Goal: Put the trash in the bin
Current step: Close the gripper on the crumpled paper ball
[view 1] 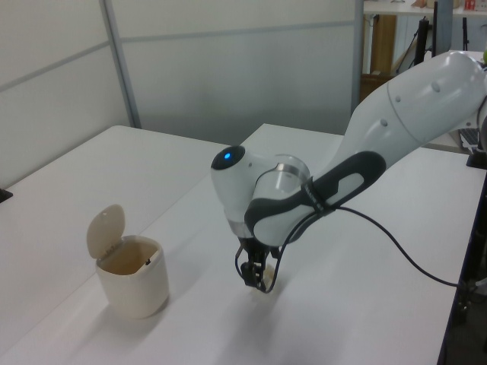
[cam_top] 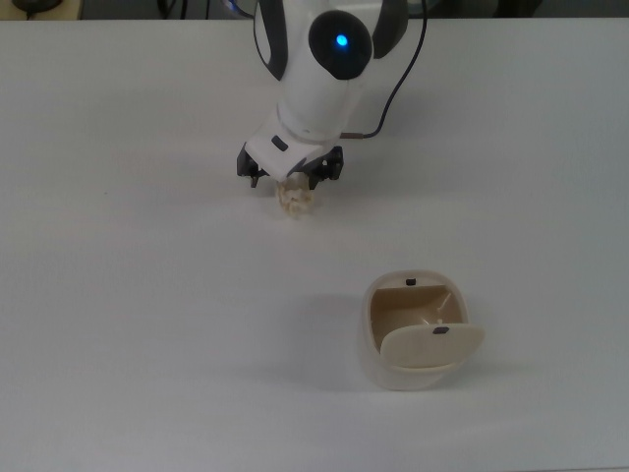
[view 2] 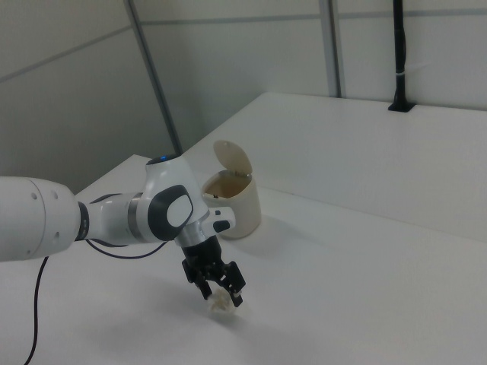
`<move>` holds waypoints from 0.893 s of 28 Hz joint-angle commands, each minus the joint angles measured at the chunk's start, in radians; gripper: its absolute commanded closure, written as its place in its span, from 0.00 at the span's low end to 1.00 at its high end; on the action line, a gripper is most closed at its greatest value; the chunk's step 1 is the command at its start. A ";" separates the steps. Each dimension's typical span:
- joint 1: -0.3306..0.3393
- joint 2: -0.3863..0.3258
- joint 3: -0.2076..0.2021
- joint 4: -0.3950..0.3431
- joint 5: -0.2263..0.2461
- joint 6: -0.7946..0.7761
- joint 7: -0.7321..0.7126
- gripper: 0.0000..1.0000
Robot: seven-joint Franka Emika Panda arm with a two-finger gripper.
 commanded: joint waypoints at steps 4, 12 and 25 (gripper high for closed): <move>0.030 0.019 -0.004 -0.025 -0.068 0.068 0.083 0.00; 0.036 0.038 -0.004 -0.021 -0.082 0.071 0.083 0.88; 0.026 -0.004 -0.012 0.050 -0.062 0.056 0.103 1.00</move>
